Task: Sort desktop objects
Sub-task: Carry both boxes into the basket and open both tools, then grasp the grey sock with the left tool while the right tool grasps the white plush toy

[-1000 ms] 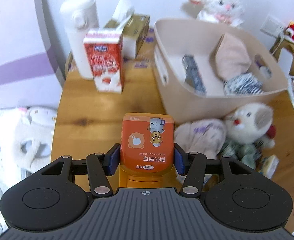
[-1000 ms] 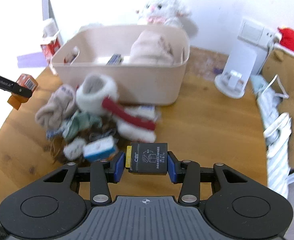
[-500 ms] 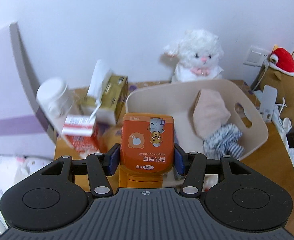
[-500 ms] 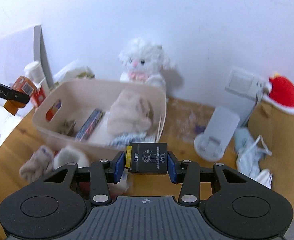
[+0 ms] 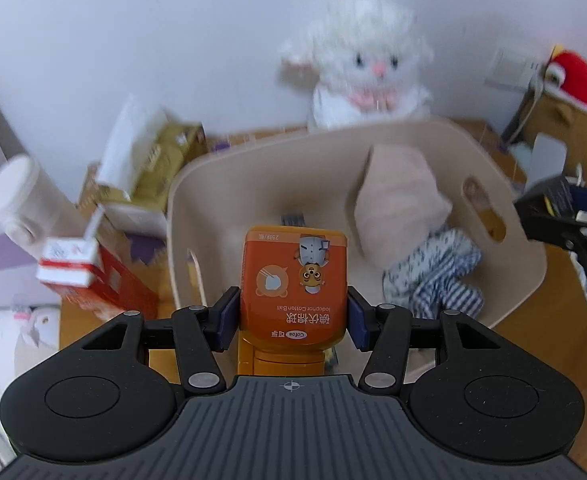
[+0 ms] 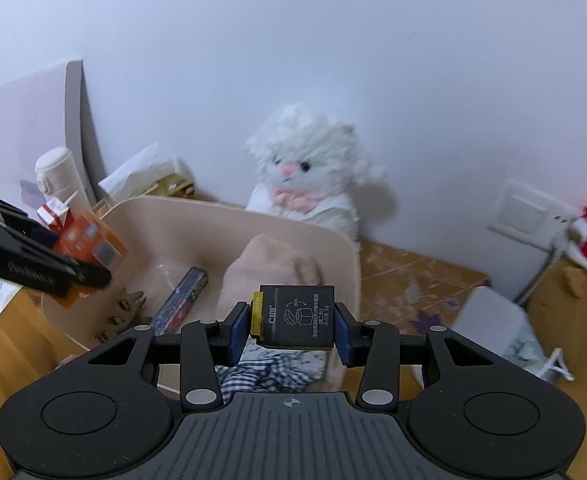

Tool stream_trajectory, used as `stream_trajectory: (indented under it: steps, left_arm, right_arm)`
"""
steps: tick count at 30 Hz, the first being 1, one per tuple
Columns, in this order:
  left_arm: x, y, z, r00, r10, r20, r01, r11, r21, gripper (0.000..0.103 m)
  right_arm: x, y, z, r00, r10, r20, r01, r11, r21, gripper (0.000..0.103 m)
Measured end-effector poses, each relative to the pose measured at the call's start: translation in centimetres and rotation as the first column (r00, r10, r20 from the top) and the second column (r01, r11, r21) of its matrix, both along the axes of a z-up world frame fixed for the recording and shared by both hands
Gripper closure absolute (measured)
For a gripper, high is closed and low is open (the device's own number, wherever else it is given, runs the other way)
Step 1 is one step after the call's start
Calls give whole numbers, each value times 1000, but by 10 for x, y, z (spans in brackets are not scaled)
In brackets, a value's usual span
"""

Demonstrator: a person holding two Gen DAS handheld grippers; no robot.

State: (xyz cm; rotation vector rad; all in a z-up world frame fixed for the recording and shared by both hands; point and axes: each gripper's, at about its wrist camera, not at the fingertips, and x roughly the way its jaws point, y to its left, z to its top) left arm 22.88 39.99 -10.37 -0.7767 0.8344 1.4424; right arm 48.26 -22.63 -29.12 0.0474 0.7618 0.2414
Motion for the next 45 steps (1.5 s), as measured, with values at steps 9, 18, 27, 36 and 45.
stream_trajectory:
  steps: [9, 18, 27, 36, 45]
  left_arm:
    - [6, 5, -28, 1000, 12, -5, -13, 997, -76, 49]
    - [1, 8, -31, 999, 34, 30, -31, 995, -98, 49]
    - [-4, -4, -10, 998, 25, 64, -23, 999, -32, 25]
    - [-27, -38, 4, 1000, 2, 26, -2, 1000, -2, 21]
    - [-40, -77, -4, 998, 53, 24, -52, 997, -48, 21]
  right_arm:
    - [24, 18, -30, 994, 58, -95, -58, 998, 6, 62]
    - [26, 30, -42, 985, 102, -139, -106, 994, -16, 61]
    - [13, 25, -37, 987, 111, -112, -118, 991, -60, 34]
    - [-15, 17, -18, 994, 100, -48, -101, 995, -12, 7]
    - [-44, 18, -20, 989, 139, -57, -140, 990, -15, 0]
